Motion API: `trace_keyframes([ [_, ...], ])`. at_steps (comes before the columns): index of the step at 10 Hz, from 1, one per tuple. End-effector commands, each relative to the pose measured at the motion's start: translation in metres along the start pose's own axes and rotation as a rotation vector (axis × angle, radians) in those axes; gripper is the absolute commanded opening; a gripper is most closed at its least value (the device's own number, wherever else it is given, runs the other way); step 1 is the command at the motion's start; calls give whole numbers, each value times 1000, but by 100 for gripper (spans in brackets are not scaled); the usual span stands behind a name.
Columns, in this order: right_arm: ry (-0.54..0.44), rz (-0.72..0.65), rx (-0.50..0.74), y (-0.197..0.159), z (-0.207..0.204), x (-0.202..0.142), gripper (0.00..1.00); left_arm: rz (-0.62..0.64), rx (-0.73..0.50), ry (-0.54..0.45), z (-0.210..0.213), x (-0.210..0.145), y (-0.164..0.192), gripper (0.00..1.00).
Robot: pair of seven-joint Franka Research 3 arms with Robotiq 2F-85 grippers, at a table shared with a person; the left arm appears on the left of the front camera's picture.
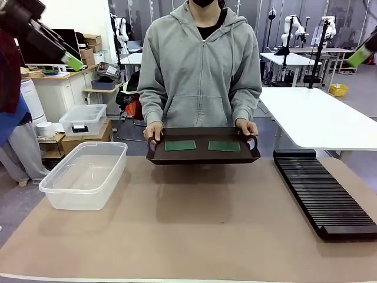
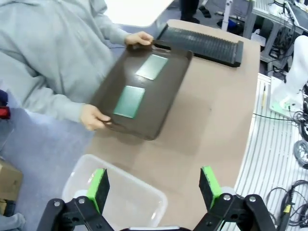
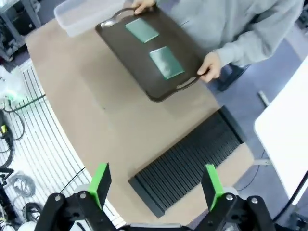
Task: Sort PCBs into racks and boxes based on the side picked up.
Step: Pick up the Blank PCB handed by the Human.
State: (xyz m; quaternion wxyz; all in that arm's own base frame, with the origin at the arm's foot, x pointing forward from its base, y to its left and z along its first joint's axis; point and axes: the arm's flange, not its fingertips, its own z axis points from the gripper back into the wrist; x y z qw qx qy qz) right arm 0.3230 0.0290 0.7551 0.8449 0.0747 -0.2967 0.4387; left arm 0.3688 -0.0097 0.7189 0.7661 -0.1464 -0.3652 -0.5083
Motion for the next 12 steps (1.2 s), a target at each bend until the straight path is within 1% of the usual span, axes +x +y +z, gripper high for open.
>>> trace_keyframes([
  [1, -8, -28, -69, -16, 23, 0, 100, -40, 52, 45, 16, -4, 17, 100],
  [2, -18, -30, -104, -22, 39, 1, 100, -58, 96, 80, 28, -5, 20, 100],
  [3, -40, -34, -110, -25, 57, 1, 100, -68, 113, 107, 45, -6, 21, 100],
  [5, -12, -53, -189, -30, 81, -4, 100, -53, 116, 164, 69, -5, 13, 100],
  [6, -25, -68, -218, -33, 91, -9, 100, -54, 130, 180, 79, -3, 11, 100],
  [8, -63, -92, -204, -42, 111, -22, 100, -67, 166, 183, 93, 2, 6, 100],
  [9, -76, -126, -206, -48, 117, -28, 100, -96, 160, 166, 93, 2, 2, 100],
  [10, -67, -81, -226, -37, 106, -16, 100, -76, 154, 163, 91, 0, 9, 100],
  [12, -67, -81, -226, -37, 106, -16, 100, -76, 154, 163, 91, 0, 9, 100],
])
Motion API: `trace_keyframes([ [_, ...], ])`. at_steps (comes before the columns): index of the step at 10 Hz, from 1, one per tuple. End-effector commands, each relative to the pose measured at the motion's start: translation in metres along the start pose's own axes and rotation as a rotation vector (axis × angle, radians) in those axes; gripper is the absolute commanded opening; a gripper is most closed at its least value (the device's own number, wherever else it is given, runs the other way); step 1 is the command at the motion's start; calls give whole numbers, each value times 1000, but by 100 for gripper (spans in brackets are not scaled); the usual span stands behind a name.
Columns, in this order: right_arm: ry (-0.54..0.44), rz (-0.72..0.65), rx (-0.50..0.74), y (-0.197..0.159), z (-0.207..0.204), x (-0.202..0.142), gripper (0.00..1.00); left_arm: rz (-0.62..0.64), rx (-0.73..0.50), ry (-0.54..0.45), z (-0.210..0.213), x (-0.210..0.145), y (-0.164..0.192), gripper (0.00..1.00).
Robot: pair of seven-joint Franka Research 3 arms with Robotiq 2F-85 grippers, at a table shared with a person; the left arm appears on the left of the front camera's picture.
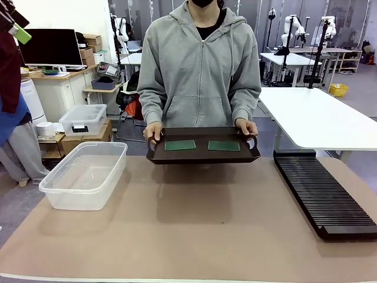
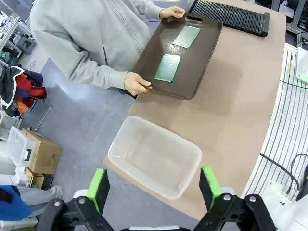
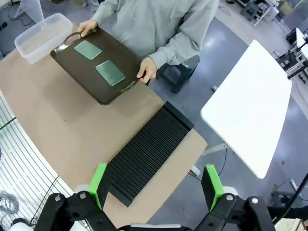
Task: Sort PCBs into racks and boxes based on the side picked up.
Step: Pick up the Blank PCB handed by the Human.
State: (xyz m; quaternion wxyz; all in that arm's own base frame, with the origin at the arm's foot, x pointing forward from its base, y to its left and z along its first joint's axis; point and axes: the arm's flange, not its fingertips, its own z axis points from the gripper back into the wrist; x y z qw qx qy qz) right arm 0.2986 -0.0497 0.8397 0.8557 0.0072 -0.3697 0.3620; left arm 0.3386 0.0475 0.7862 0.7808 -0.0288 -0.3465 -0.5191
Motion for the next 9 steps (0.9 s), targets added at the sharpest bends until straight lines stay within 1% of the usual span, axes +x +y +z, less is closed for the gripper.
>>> trace_keyframes([
  [1, -3, -8, -2, -3, 2, -3, 100, 6, -4, 0, -2, -2, 0, 100],
  [2, -22, -80, 117, -27, 6, -6, 100, 6, -4, 0, -2, -2, 0, 100],
  [3, -94, -132, 286, -56, 12, -10, 100, 6, -4, 0, -2, -2, 0, 100],
  [4, -126, -159, 414, -82, 15, -14, 100, 6, -4, 0, -2, -2, 0, 100],
  [5, -132, -197, 487, -98, 16, -16, 100, 6, -4, 0, -2, -2, 0, 100],
  [6, -119, -196, 437, -107, 19, -17, 100, 6, -4, 0, -2, -2, 0, 100],
  [7, -113, -154, 377, -110, 27, -18, 100, 2, -3, 3, -2, 0, 1, 100],
  [8, -106, -118, 308, -106, 36, -20, 100, -1, -24, -31, 3, -9, 4, 100],
  [9, -106, -99, 284, -105, 41, -22, 100, 6, -15, -29, 7, -13, 4, 100],
])
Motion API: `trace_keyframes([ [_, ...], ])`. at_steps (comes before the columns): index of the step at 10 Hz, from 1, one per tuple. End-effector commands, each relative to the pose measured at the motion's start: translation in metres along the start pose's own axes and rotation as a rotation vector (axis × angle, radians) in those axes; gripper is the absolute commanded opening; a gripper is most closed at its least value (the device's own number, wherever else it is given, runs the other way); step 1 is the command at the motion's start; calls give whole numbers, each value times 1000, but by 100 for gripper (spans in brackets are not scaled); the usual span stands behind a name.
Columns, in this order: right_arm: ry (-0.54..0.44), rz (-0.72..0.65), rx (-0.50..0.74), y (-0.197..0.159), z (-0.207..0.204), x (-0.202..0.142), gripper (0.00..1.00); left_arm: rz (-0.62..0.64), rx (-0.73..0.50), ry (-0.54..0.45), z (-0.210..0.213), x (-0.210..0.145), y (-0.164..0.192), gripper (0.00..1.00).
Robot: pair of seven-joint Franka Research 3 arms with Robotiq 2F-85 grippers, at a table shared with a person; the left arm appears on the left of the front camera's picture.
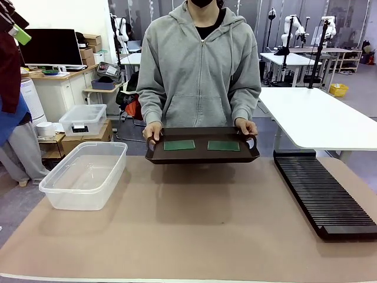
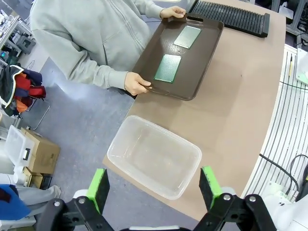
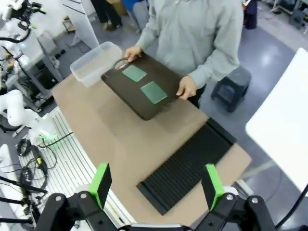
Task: Sort PCBs into racks and boxes based on the side picked up.
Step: Pick up the Blank PCB handed by the Human.
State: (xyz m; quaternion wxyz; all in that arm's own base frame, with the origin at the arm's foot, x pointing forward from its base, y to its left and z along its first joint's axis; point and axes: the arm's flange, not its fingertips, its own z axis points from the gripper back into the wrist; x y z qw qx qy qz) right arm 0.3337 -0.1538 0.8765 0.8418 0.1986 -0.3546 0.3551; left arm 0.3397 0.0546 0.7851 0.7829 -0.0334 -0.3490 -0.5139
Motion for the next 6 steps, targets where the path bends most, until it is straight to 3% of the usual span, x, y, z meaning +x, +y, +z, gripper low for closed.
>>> trace_keyframes([
  [1, 34, 60, -74, 6, 12, -1, 100, -9, -5, -21, 13, -13, 0, 100],
  [3, 38, 58, -94, 7, 6, -4, 100, 34, 27, 44, 12, -16, 1, 100],
  [4, 5, 44, -66, 4, 18, 3, 100, 15, 9, -10, 11, -10, 2, 100],
  [6, 5, 44, -66, 4, 18, 3, 100, 15, 9, -10, 11, -10, 2, 100],
])
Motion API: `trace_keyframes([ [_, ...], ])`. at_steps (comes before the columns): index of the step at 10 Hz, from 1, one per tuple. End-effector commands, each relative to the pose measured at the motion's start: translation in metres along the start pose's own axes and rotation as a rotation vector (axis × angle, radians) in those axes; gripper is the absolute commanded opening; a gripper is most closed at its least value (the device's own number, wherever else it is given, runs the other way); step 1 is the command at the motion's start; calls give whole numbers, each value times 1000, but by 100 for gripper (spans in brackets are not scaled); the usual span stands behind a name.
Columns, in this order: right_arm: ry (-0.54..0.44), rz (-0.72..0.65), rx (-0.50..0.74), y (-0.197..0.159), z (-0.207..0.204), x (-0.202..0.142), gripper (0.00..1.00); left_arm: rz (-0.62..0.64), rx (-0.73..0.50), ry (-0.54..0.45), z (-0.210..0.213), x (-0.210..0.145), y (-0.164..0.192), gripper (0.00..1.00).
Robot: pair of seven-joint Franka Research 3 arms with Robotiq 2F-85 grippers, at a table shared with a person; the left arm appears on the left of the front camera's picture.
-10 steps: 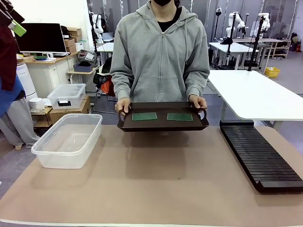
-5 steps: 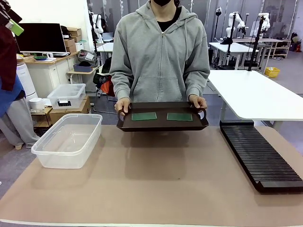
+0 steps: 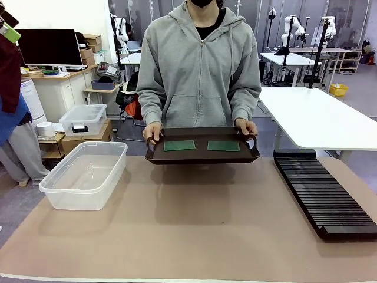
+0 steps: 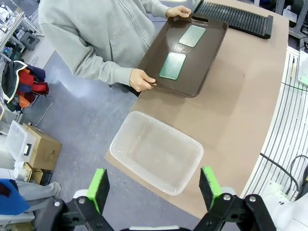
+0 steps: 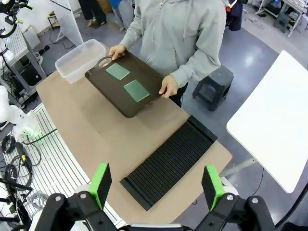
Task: Sort PCBs into racks and boxes based on the side picked up.
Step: Pick up the Blank PCB handed by the Human.
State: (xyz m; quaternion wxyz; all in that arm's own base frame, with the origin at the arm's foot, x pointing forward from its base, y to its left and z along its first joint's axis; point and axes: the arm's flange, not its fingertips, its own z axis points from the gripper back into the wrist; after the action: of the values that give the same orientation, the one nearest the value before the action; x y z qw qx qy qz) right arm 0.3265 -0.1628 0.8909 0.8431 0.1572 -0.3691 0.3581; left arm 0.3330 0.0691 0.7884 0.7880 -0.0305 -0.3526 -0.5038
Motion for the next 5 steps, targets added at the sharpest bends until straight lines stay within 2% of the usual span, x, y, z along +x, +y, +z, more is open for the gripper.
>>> trace_keyframes([
  [1, -2, 5, 12, 4, 0, 1, 100, 2, 2, -1, 1, -1, 0, 100],
  [5, -2, 5, 12, 4, 0, 1, 100, 38, 11, -73, 4, 4, -7, 100],
])
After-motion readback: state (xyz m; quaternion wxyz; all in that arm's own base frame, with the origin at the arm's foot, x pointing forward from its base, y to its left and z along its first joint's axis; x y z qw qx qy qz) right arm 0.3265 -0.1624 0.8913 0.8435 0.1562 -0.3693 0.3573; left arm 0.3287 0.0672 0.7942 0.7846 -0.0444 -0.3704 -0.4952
